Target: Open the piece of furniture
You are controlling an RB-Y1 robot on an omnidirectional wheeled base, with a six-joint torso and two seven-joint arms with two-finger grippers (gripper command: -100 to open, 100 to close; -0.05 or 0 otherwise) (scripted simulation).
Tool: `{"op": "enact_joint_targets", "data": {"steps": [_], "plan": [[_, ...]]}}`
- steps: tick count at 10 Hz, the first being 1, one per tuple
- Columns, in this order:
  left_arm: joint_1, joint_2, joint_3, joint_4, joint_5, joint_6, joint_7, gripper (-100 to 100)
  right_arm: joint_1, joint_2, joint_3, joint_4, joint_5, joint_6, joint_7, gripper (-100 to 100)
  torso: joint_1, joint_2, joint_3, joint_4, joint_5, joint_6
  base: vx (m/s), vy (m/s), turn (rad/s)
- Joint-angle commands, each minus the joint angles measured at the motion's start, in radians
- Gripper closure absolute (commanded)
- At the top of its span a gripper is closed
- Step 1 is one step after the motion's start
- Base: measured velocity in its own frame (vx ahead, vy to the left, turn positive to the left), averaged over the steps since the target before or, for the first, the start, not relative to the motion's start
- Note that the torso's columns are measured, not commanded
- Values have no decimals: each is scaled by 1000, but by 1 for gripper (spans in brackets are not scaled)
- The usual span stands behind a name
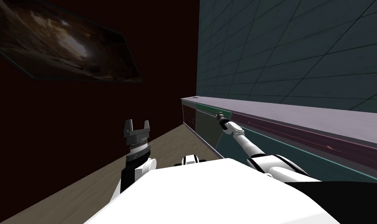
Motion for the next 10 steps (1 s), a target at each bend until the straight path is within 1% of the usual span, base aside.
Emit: {"op": "enact_joint_targets", "data": {"steps": [1,2,3,4,5,6,8,9,10], "plan": [[0,0,0,0,0,0,0,0,64,-2,-80,-42,-10,-88,37,100,6,3,2,1,2,14,137,190,-263],[0,0,0,0,0,0,0,0,64,-2,-80,-42,-10,-125,37,100,6,6,4,2,3,15,82,130,-94],[0,0,0,0,0,0,0,0,64,-2,-80,-42,-10,-147,37,100,6,10,7,2,2,8,27,26,-2],[0,0,0,0,0,0,0,0,114,-8,-133,-91,-24,-173,74,100,7,12,8,2,1,3,97,131,-296],[0,0,0,0,0,0,0,0,130,-8,-155,-91,-24,-199,74,100,15,14,9,4,4,15,130,200,-276],[0,0,0,0,0,0,0,0,130,-8,-157,-91,-24,-221,74,100,15,19,12,4,5,17,66,118,-83],[0,0,0,0,0,0,0,0,130,-8,-157,-91,-24,-264,74,100,9,22,14,7,3,7,-5,7,14],[0,0,0,0,0,0,0,0,130,-8,-157,-91,-24,-270,74,100,11,21,13,7,4,7,-21,-23,21],[0,0,0,0,0,0,0,0,178,-13,-207,-140,-38,-306,110,100,14,19,12,7,5,9,66,167,-305]]}}
